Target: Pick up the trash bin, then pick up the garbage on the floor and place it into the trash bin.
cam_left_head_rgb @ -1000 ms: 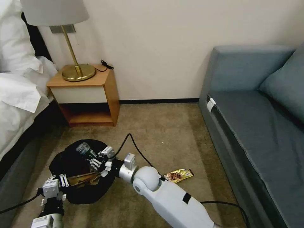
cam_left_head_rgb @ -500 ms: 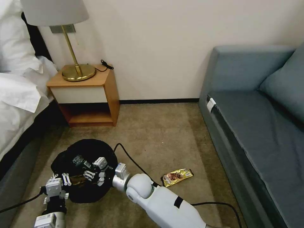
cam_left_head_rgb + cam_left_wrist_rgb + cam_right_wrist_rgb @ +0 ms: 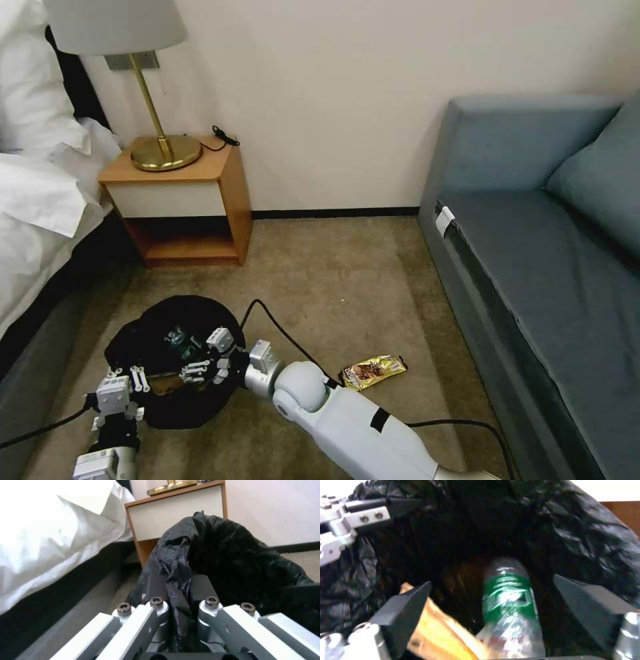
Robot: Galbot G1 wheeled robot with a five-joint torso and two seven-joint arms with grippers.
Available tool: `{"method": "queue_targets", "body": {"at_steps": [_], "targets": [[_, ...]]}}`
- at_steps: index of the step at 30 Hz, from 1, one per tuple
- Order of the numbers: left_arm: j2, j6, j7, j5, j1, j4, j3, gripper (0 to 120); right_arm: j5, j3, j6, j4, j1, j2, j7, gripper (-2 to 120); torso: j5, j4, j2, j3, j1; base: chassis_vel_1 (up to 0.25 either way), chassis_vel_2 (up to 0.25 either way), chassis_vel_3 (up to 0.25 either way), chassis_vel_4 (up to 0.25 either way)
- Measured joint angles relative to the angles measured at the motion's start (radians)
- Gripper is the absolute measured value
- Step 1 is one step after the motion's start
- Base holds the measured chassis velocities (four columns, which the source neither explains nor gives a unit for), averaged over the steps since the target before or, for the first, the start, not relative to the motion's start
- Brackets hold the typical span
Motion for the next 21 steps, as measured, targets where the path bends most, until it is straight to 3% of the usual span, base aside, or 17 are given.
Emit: {"method": "queue_targets", "body": {"at_steps": [6,15,19,21], "targets": [[0.002,-0.002,0.0,-0.001,-0.002,0.006,-0.001,7,-0.009,0.038,0.008,0.037,-0.034,-0.055,-0.01,100,0.0001,-0.0001,0.0,0.0,0.0,0.0,0.0,0.0,0.0],[-0.004,-0.011,0.0,0.003,0.001,0.006,0.0,7,-0.053,0.151,-0.059,0.144,-0.067,-0.227,-0.091,100,0.0003,-0.0001,0.0,0.0,0.0,0.0,0.0,0.0,0.0],[-0.013,-0.016,-0.004,0.015,0.003,0.004,0.002,7,-0.222,0.225,-0.1,0.138,-0.091,-0.314,-0.142,100,0.0004,-0.0001,0.0,0.0,0.0,0.0,0.0,0.0,0.0],[-0.013,-0.016,-0.006,0.02,0.003,0.003,0.002,7,-0.246,0.238,-0.105,0.122,-0.098,-0.332,-0.146,100,0.0003,-0.0002,0.0,0.0,0.0,0.0,0.0,0.0,0.0]]}}
